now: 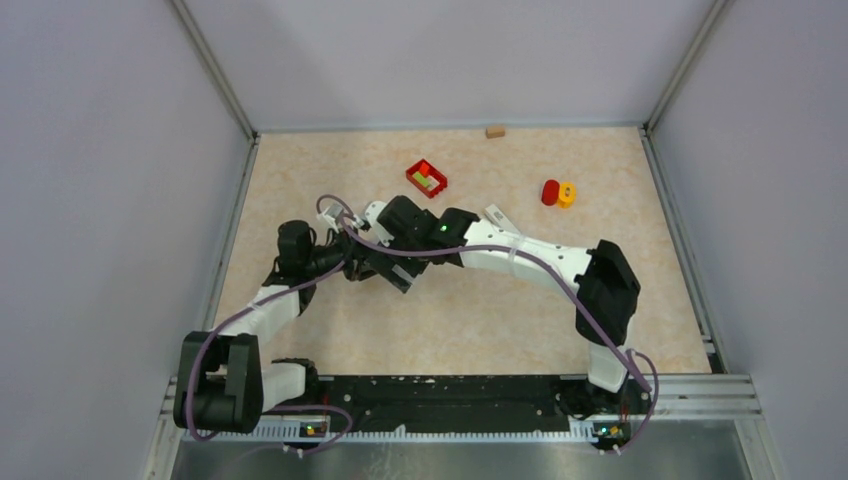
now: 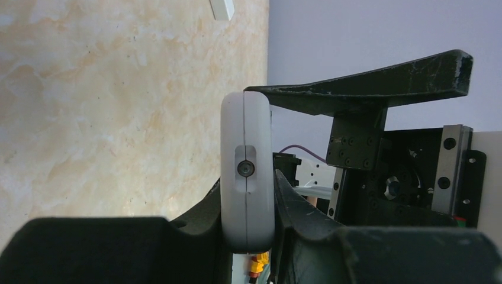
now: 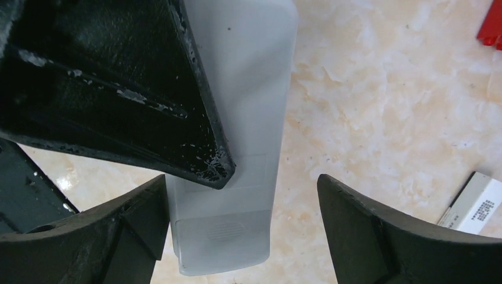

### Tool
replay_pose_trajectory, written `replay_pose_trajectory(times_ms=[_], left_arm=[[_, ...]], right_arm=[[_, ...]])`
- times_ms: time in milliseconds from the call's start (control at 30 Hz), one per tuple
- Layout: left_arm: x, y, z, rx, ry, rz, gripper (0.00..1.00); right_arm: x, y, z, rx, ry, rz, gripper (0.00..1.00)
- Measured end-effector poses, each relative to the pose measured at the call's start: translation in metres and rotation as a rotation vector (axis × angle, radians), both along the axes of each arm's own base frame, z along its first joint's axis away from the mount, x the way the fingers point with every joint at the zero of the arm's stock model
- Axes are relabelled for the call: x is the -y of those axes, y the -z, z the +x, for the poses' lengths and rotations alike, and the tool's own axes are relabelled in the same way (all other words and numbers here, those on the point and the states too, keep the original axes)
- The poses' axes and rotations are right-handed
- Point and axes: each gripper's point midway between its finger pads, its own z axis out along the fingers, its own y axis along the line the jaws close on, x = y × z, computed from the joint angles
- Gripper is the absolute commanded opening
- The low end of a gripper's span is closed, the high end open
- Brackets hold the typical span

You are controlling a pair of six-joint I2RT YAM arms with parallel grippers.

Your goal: Load the batteries into the remote control

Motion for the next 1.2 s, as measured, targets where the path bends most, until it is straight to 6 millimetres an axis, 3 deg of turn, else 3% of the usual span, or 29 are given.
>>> replay_pose_trajectory(times_ms=[200, 333, 600, 700, 800, 933, 1067, 1200], left_arm=[[-0.001, 0.002, -0.003, -0.015, 0.010, 0.002, 0.00], [-0.002, 0.002, -0.001, -0.007, 0.007, 0.006, 0.00], [-0.005, -0.001, 0.003, 0.008, -0.007, 0.013, 0.00], [-0.005, -0.001, 0.005, 0.013, -0.017, 0.016, 0.00], [-0.006, -0.004, 0.010, 0.021, -0.035, 0.019, 0.00], [-0.007, -0.018, 0.021, 0.062, -0.063, 0.007, 0.00], [-0.008, -0.031, 0.029, 0.094, -0.085, -0.010, 0.00], [-0.008, -0.039, 0.034, 0.098, -0.111, -0.033, 0.00]], right_arm=[[0.001, 0.007, -0.008, -0.022, -0.022, 0.028, 0.92], [0.004, 0.000, -0.014, -0.021, -0.033, 0.066, 0.92], [0.017, -0.055, -0.019, 0.001, 0.025, 0.301, 0.91], [0.036, -0.078, -0.006, -0.019, 0.151, 0.461, 0.89], [0.066, -0.090, 0.019, -0.077, 0.364, 0.673, 0.88], [0.098, -0.073, 0.030, -0.201, 0.617, 0.890, 0.88], [0.087, -0.059, 0.018, -0.376, 0.699, 1.027, 0.87], [0.076, -0.068, 0.017, -0.500, 0.735, 1.185, 0.83]])
